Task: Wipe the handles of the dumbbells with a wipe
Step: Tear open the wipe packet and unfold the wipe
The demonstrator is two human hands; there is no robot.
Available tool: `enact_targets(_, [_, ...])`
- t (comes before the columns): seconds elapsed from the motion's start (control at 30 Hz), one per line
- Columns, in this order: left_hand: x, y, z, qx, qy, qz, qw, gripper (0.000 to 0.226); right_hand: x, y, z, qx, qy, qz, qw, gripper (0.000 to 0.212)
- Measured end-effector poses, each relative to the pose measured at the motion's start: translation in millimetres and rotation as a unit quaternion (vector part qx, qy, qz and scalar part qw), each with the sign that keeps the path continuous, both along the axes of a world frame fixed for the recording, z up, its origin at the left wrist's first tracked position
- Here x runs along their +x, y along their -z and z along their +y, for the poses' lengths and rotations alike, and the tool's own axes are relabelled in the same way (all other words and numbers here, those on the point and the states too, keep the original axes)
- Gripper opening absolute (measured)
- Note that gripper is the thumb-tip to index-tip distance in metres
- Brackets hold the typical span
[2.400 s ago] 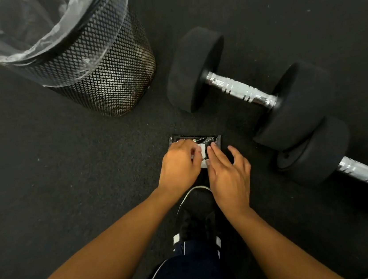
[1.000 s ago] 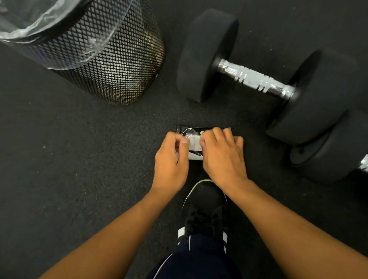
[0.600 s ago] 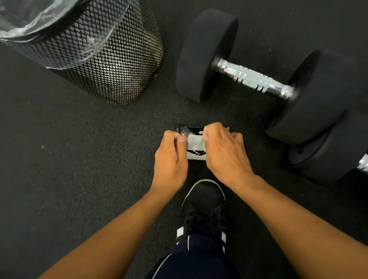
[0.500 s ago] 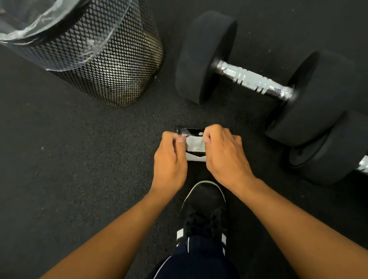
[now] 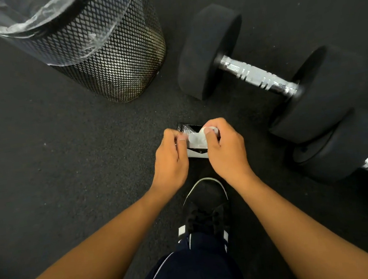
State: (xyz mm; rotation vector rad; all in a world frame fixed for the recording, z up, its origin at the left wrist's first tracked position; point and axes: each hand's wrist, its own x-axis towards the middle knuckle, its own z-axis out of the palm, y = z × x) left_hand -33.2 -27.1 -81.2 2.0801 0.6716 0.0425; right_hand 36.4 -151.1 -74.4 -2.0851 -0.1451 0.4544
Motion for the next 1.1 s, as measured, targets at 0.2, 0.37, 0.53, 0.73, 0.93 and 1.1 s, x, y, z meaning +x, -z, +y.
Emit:
enact_targets(0.2, [-1, 0, 2, 0.001, -0.007, 0.002, 1.000, 0.021, -1, -12, -5, 0.243, 0.202, 0.170, 0.933, 0.022])
enact_targets(0.37, [-2, 2, 3, 0.028, 0.035, 0.002, 0.999, 0.015, -4, -8, -12, 0.416, 0.309, 0.333, 0.788, 0.015])
enact_targets(0.53, [-6, 12, 6, 0.055, 0.093, -0.007, 0.994, 0.014, -8, -3, -20, 0.509, 0.282, 0.408, 0.703, 0.021])
enact_targets(0.73, [-8, 13, 5, 0.196, 0.260, -0.007, 0.946, 0.039, -13, -3, -28, 0.592, 0.229, 0.427, 0.644, 0.010])
enact_targets(0.93, [-7, 12, 1, 0.327, 0.368, 0.080, 0.867, 0.045, -13, -7, -29, 0.551, 0.209, 0.435, 0.681, 0.033])
enact_targets(1.1, [19, 7, 1, 0.336, 0.352, 0.074, 0.871, 0.044, -15, -6, -24, 0.548, 0.168, 0.424, 0.701, 0.029])
